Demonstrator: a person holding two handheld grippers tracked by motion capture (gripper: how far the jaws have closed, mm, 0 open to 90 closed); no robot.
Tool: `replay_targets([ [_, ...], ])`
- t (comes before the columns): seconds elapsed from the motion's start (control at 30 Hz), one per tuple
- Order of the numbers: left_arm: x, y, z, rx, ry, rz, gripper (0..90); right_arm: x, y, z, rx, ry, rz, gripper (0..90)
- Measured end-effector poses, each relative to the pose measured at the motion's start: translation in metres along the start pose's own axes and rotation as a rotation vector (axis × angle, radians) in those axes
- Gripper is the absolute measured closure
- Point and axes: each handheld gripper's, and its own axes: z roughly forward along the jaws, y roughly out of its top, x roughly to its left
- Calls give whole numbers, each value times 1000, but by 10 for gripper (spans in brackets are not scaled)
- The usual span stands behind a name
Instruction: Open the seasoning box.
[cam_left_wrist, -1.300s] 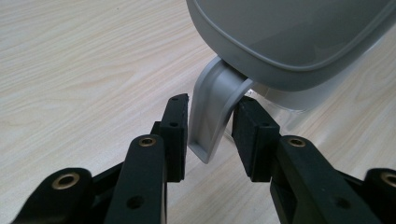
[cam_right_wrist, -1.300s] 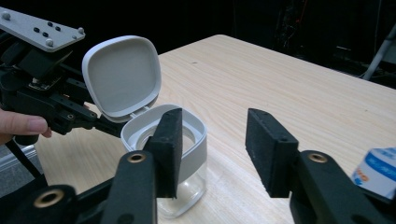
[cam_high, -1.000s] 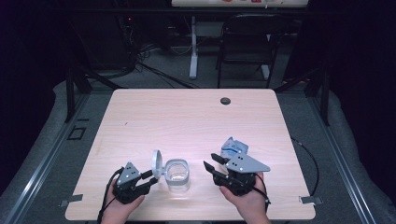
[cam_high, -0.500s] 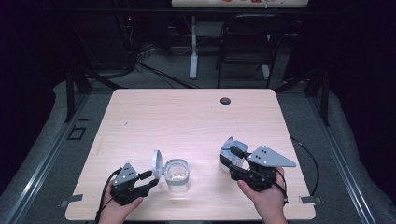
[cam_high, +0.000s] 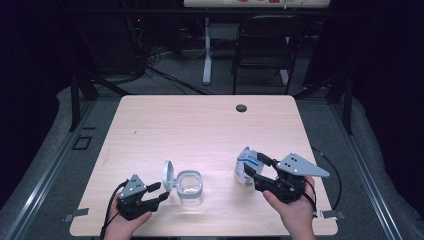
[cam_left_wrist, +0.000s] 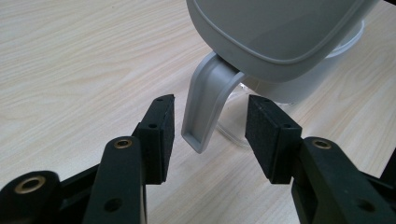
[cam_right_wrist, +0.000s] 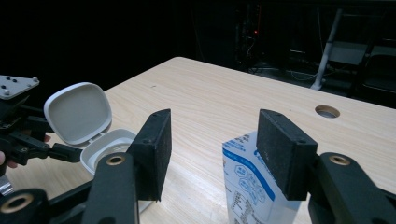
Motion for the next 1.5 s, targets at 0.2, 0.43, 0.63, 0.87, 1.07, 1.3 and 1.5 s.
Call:
replay_targets([
  [0.2, 1, 0, -1, -5, -7, -8, 530, -8, -3, 0, 11, -32, 10, 427],
  [0.43, 0, 0, -1, -11, -5, -8, 529, -17, -6, -3, 7, -63, 33, 423],
  [0.63, 0, 0, -1, -12, -5, -8, 528, -24, -12, -1, 27, -75, 48, 416],
  [0.87, 1, 0, -2, -6, -2, -13, 528, -31, -20, 5, 57, -87, 61, 412],
  [1.07, 1, 0, -5, -1, -4, -9, 527, -36, -28, 12, 90, -90, 78, 410],
  [1.3, 0, 4, -13, -6, 10, 3, 524, -41, -37, 21, 126, -90, 92, 410],
  [1.5, 3, 3, -17, -12, 13, -3, 525, -43, -44, 27, 140, -88, 102, 411],
])
